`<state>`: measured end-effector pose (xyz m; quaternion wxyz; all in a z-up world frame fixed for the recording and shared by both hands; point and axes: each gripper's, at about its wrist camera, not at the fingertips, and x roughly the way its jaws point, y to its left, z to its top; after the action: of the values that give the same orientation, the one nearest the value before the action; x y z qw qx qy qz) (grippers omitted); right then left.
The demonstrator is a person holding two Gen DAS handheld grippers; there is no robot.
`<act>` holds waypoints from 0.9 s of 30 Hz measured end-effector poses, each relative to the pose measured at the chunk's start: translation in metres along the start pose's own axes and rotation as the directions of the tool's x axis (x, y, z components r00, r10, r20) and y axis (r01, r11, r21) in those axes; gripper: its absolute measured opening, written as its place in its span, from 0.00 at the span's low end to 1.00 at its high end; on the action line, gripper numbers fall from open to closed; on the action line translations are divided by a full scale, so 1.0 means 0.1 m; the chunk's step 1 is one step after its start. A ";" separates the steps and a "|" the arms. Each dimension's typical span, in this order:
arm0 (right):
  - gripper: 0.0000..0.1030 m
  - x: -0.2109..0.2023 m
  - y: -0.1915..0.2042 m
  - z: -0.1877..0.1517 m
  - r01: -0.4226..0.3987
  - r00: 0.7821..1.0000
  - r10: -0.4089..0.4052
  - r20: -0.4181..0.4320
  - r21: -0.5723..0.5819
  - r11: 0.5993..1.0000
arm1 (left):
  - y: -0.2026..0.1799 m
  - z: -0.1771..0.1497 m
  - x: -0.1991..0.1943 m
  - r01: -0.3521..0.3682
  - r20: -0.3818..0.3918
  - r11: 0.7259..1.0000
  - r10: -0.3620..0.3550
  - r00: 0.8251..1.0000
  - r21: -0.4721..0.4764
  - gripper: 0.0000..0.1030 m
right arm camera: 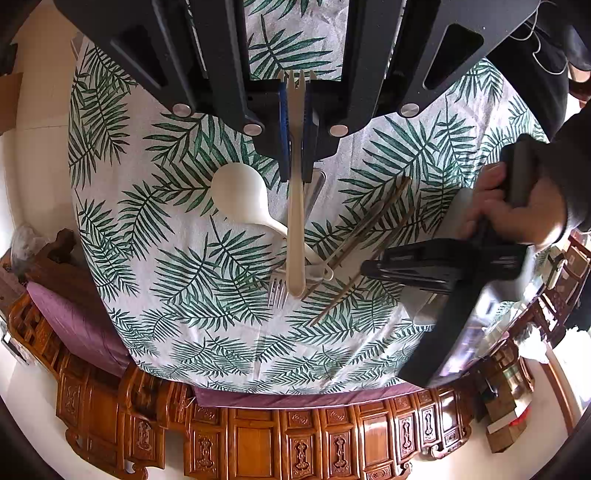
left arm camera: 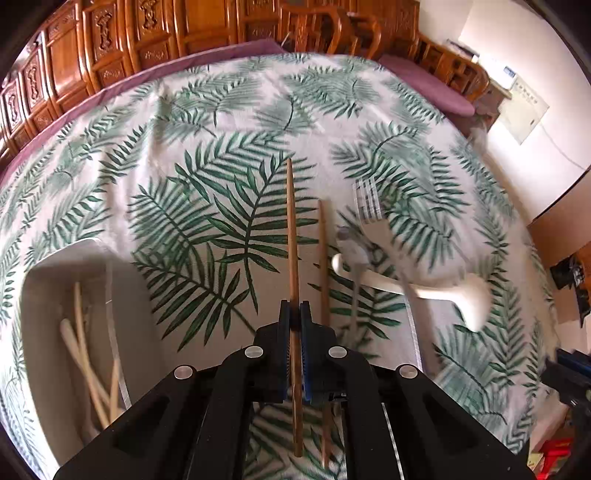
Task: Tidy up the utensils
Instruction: 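Lift the chopstick and white fork and carry both toward the grey tray, then open the left tool and right tool over the tray to drop chopstick and fork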
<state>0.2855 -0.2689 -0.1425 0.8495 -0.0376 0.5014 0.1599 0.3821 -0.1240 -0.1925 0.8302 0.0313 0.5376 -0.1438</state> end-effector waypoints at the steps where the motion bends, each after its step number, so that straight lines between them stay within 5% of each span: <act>1: 0.07 -0.01 0.01 0.01 0.001 1.000 -0.001 0.003 0.000 1.000 | 0.00 -0.01 -0.05 0.001 0.009 1.000 -0.001 1.000 0.001 0.04; 19: 0.07 -0.17 0.49 0.17 -0.014 0.999 0.016 0.048 -0.036 0.999 | 0.47 -0.41 -1.17 0.020 0.167 0.998 -0.010 0.986 -0.057 0.04; 27: 0.07 -0.14 0.76 0.33 -0.042 0.997 0.046 0.061 -0.067 0.997 | 0.81 -0.60 -1.30 0.007 0.176 0.995 0.010 0.984 -0.098 0.04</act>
<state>0.2833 -0.1933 -0.1068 0.8592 -0.0493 0.4700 0.1960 0.3018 -0.0073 -0.1084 0.8753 -0.0222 0.4683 -0.1188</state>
